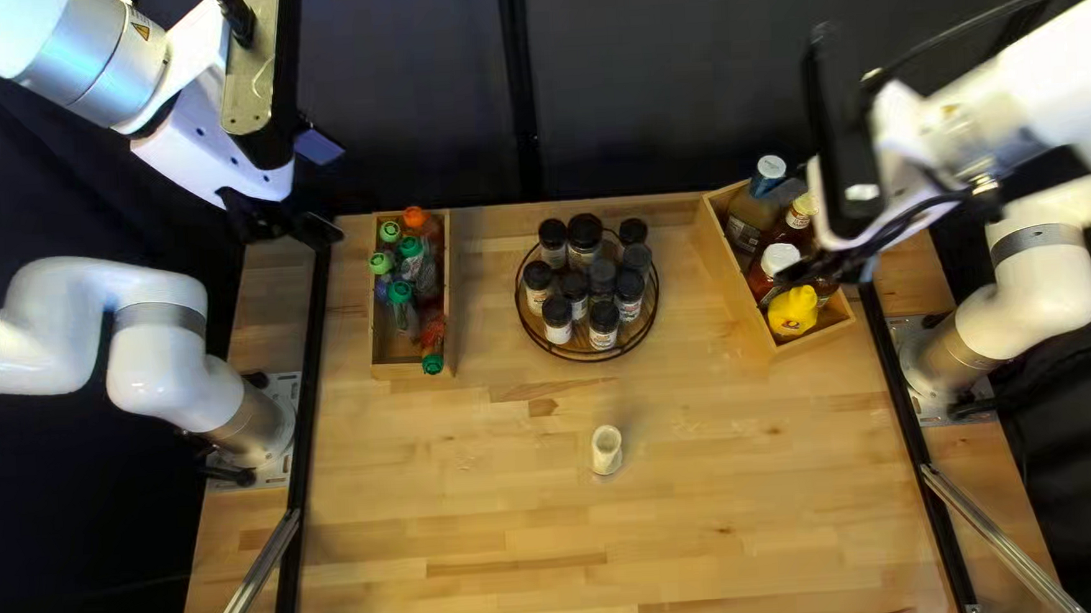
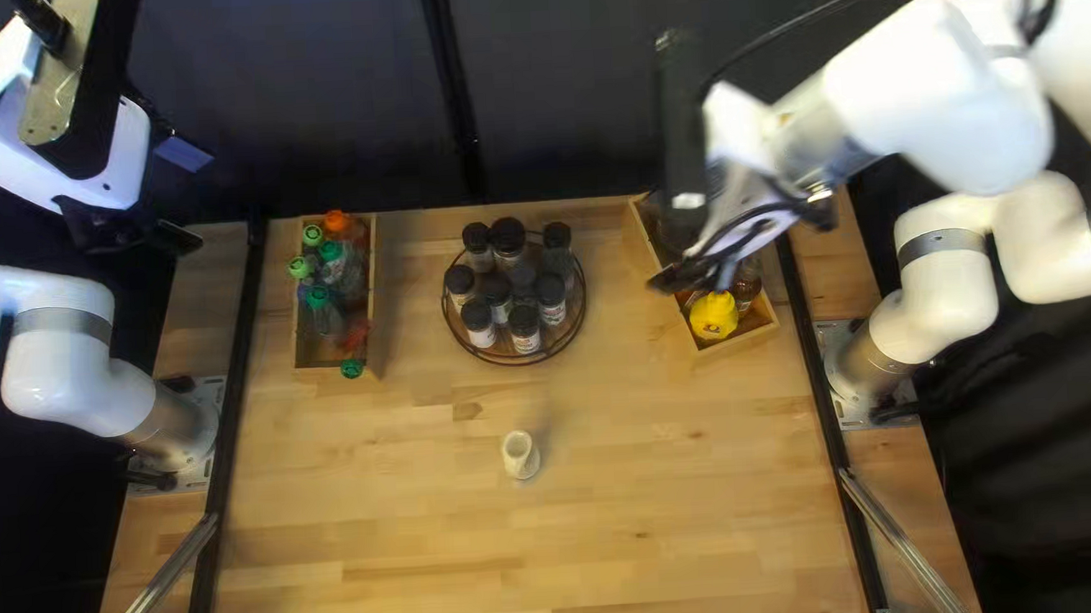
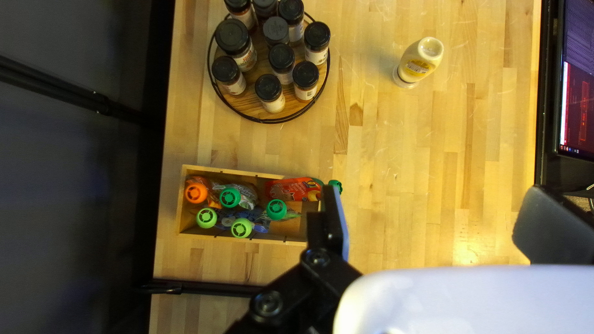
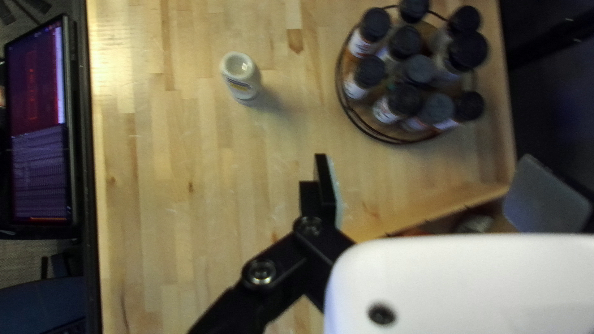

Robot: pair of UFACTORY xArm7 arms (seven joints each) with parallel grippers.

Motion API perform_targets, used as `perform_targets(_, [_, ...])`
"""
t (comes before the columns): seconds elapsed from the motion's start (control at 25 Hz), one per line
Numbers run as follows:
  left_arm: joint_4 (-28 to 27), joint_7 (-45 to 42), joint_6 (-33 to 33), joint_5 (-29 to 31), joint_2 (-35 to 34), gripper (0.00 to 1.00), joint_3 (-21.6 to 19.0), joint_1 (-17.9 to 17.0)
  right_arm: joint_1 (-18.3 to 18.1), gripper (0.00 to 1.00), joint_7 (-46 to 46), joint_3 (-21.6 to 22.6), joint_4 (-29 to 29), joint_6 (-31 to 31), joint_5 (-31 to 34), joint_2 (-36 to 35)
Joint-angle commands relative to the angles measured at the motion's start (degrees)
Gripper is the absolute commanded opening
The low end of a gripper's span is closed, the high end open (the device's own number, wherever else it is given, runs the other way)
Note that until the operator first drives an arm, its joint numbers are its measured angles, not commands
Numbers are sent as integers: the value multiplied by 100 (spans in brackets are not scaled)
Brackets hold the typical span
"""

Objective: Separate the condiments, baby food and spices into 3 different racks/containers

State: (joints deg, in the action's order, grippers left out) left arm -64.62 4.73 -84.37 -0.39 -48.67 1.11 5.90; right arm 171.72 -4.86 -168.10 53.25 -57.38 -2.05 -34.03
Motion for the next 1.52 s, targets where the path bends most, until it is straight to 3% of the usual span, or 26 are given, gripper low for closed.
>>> perform_targets(0.04, [0,0,0,0,0,100,0,0,72,100,-302,387,365,153,-32,875])
perform_targets(0.24, [0,0,0,0,0,100,0,0,138,100,-471,738,817,171,202,1992])
perform_targets(0.48, [0,0,0,0,0,100,0,0,292,100,-620,1002,1539,14,950,3508])
perform_targets(0.64, [0,0,0,0,0,100,0,0,322,100,-112,1023,1453,204,1152,3765])
perform_targets(0.8, [0,0,0,0,0,100,0,0,161,100,1625,1075,1164,724,856,3895])
perform_targets(1.08, [0,0,0,0,0,100,0,0,-68,100,3492,1151,1669,787,640,4766])
perform_targets(1.28, [0,0,0,0,0,100,0,0,-105,100,3906,1165,1764,812,661,5119])
perform_targets(1.52, [0,0,0,0,0,100,0,0,-47,100,3750,1073,1528,1142,880,5204])
